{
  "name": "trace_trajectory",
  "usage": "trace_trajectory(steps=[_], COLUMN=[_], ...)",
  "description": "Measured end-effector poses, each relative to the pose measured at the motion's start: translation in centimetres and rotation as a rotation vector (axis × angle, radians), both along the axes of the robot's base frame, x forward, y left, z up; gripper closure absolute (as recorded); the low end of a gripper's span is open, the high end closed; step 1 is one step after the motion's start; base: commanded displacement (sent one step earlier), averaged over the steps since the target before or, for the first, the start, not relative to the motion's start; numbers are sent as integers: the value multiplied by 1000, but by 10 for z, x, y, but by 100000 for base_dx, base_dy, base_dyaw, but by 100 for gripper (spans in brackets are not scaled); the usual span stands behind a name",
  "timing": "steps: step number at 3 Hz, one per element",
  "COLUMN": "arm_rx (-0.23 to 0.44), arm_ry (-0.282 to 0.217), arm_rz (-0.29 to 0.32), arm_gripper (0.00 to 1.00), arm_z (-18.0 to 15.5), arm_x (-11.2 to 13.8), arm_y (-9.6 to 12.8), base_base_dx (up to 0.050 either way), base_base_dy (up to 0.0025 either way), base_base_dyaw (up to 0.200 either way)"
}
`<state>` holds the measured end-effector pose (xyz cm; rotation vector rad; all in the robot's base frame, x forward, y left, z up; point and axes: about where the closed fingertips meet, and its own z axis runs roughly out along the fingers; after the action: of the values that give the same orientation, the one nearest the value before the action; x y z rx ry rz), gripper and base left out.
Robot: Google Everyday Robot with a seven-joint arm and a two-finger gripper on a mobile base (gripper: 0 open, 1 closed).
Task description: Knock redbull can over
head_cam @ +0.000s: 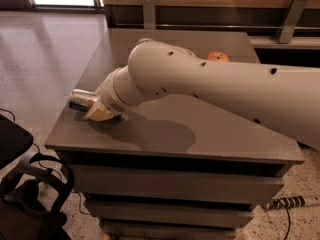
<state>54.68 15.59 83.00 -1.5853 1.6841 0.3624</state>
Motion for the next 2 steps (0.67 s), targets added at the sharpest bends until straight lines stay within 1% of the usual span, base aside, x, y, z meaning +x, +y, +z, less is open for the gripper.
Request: trace_trajectory(steps=[2], arm_rx=[0], arm_ry=[-3], arm_rz=[5], arm_gripper=[36], arm_z=[2], arm_x=[-2], arm_y=[2], base_base_dx=[0], base_base_dy=[0], base_base_dyaw=[0])
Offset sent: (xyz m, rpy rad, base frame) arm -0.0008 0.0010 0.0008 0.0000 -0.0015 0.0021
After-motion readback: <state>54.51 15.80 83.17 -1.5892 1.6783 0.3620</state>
